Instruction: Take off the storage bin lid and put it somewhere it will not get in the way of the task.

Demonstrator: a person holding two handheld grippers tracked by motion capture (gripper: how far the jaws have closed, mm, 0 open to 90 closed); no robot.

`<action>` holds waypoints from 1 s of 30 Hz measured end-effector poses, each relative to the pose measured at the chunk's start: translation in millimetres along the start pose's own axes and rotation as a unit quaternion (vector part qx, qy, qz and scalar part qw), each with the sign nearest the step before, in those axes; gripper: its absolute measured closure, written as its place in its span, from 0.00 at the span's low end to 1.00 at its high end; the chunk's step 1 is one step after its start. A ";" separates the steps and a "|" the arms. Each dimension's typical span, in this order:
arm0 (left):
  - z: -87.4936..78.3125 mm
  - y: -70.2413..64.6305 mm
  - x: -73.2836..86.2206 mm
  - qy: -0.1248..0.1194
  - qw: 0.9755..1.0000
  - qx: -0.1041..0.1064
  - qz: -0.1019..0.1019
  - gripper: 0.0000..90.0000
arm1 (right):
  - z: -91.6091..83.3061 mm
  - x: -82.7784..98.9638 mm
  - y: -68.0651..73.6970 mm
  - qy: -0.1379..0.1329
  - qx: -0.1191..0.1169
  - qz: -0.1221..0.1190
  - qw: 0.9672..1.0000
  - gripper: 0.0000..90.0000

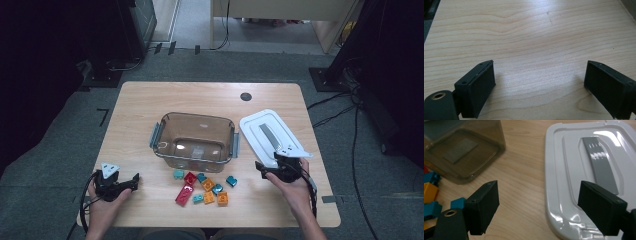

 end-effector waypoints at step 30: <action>0.2 -0.1 -0.2 0.000 1.000 0.001 0.000 0.11 | -7.4 58.5 53.6 0.013 -0.028 0.019 0.999 0.27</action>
Point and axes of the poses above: each handheld gripper's, and its own axes: z roughly forward along the jaws, x roughly out of its underside, y roughly to its left, the point moved 8 cm from there along z, roughly forward along the jaws, and after that the axes turned 10 degrees about z, right-handed, at the moved point
